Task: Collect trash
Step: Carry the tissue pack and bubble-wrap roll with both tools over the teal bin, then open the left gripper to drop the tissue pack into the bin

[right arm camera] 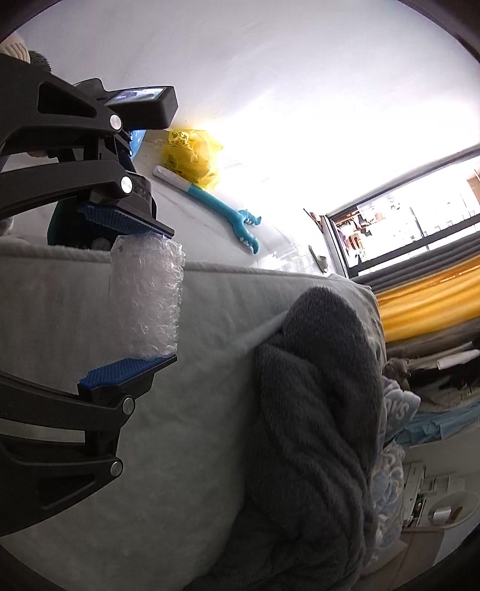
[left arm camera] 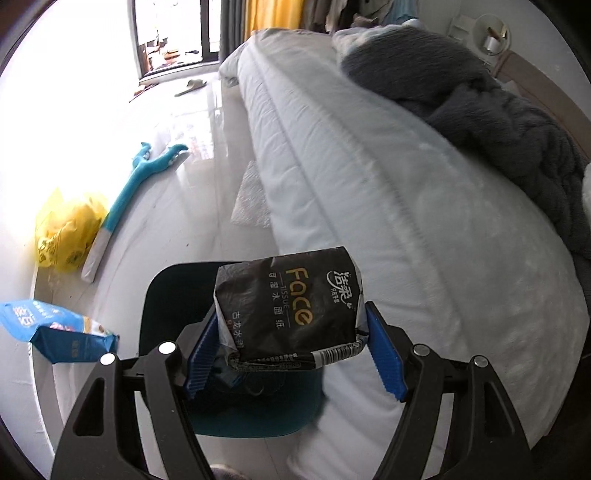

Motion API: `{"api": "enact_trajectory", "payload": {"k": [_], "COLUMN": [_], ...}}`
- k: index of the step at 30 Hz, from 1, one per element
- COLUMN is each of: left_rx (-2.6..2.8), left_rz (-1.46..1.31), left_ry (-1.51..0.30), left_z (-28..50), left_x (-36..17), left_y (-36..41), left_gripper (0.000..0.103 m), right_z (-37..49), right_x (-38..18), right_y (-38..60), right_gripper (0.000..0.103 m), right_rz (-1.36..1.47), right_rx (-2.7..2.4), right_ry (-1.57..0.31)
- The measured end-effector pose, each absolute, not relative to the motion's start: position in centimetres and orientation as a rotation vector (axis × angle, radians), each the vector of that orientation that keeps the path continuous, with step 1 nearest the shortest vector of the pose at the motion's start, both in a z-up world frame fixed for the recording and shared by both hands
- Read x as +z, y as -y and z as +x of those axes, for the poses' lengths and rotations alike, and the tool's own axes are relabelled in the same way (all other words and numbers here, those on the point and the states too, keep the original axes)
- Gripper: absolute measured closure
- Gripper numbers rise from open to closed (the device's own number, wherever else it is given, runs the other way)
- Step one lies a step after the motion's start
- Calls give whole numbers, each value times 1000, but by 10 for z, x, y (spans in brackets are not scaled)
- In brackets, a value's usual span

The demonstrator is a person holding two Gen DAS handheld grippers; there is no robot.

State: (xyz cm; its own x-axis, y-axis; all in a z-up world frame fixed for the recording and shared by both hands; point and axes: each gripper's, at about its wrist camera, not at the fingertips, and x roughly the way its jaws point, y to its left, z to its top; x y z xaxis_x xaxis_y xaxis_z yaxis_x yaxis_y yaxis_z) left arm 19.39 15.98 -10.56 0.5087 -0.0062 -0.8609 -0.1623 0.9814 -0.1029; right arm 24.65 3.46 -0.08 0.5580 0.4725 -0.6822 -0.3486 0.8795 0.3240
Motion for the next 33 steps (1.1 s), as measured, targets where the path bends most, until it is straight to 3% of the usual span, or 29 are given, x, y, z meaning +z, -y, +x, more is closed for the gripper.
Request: {"api": "enact_trajectory", "payload": {"k": [20,25,33], "left_rx": [209,206,241], "left_rz": [-327,-340,-366], "left_ry": [-1349,-1343,-1310], "left_z": [165,153,131], "left_x": [-198,-198,-193], "left_y": [-227,-240,-281], "left_gripper": [25,14,13], "right_z": [244,245,246], "right_x": [-17,-32,-57], "right_y": [-112,-139,-185], "right_gripper": [41,41,41], "right_rz": [20,-5,-21], "right_rx": [577,596,633], "right_ry": [-890,-926,-992]}}
